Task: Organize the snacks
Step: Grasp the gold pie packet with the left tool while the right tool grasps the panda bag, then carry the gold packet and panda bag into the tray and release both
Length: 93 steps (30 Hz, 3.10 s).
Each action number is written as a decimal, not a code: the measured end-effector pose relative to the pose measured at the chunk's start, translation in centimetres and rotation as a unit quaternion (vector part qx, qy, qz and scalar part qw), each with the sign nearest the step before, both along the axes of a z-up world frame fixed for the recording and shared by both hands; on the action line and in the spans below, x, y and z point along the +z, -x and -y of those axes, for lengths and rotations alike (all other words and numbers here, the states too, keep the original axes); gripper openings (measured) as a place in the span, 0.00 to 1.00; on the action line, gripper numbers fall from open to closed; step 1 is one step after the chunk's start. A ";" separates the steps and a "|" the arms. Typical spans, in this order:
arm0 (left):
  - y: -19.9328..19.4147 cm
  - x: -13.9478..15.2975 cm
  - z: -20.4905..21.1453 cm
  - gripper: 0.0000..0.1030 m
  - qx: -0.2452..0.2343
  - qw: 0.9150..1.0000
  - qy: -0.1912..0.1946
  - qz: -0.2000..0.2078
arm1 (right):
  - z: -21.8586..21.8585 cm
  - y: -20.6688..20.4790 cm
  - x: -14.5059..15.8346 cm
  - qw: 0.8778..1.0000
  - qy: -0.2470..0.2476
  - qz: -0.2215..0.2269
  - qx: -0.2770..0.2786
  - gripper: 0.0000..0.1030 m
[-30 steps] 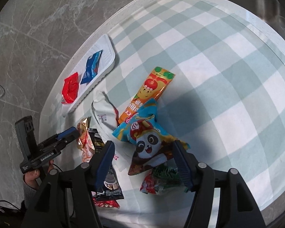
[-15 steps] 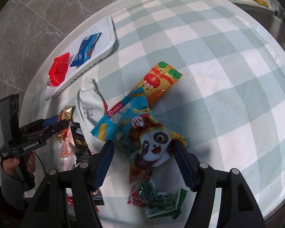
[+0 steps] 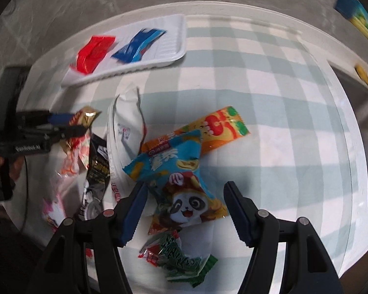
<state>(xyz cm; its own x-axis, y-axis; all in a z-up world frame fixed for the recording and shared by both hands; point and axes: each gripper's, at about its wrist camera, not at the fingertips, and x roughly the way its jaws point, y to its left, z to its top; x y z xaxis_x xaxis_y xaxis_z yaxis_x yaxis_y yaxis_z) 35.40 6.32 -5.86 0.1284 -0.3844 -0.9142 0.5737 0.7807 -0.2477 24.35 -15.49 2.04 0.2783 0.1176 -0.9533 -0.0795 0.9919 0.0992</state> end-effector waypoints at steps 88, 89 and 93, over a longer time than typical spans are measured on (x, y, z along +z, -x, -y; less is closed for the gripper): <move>-9.2 7.2 -3.8 0.40 0.084 0.990 0.054 0.096 | -2.0 -11.1 5.7 0.988 -0.133 0.081 0.018 0.48; -8.3 7.2 -3.8 0.40 0.077 0.991 0.052 0.094 | -2.0 -10.1 5.8 0.988 -0.129 0.081 0.020 0.48; -4.9 7.0 -3.8 0.40 0.051 0.994 0.048 0.085 | -2.1 -7.1 5.6 0.990 -0.113 0.077 0.025 0.48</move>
